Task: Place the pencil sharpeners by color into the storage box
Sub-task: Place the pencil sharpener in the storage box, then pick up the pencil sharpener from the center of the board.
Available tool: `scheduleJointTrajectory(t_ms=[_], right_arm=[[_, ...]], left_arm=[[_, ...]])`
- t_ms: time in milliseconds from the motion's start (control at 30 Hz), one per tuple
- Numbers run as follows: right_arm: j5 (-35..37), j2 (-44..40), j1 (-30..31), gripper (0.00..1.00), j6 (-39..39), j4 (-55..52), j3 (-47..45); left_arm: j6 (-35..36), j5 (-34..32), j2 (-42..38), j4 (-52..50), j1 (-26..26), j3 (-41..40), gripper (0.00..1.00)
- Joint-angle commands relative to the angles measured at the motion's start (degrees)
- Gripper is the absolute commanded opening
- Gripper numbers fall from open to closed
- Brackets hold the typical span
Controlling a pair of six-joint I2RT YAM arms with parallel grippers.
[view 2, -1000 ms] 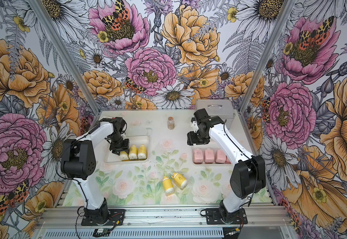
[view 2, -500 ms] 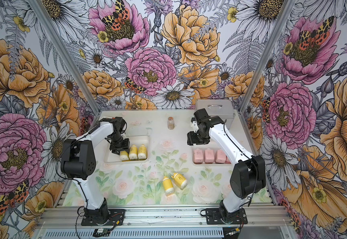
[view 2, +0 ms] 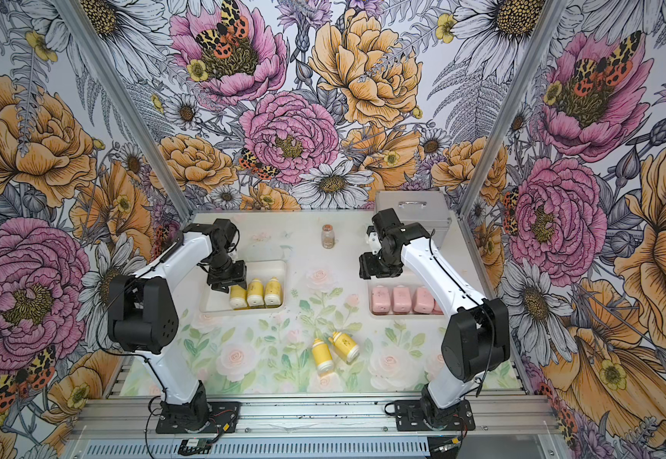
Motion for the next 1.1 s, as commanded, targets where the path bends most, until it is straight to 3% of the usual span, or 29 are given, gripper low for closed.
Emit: scheduleJointTrajectory(t_ms=[0,200,300,400,633,867,1067], right_arm=[[-0.6,-0.9,0.3,0.65,-0.5,1.1,0.0],[-0.3,-0.9,0.4,0.65,-0.5,1.1,-0.1],[-0.1,-1.1,0.4,0.65,-0.5,1.1,0.0],[-0.1,-1.1,0.4,0.65,-0.5,1.0,0.1],[0.5,-1.8,0.2,0.65,-0.4,1.1,0.0],[1.3,-1.8,-0.3,0.65,0.0,1.1,0.0],[2.3,-3.5,-1.2,0.65,0.4,1.1,-0.7]], left_arm=[[-1.7,-1.7,-5.0,-1.8,-0.4,3.2,0.58],[-5.8,-2.3,-11.9,-2.7,-1.9,3.4,0.58],[-10.6,-4.0,-16.8,-2.6,-6.5,1.0,0.58],[-17.2,-6.8,-21.3,-2.5,-14.3,-2.4,0.58],[-39.5,-13.3,-28.2,-1.4,-37.9,-11.2,0.59],[-54.4,-14.2,-21.7,1.9,-55.4,-12.0,0.6],[-59.0,-12.0,-11.8,5.1,-61.2,-7.8,0.63]])
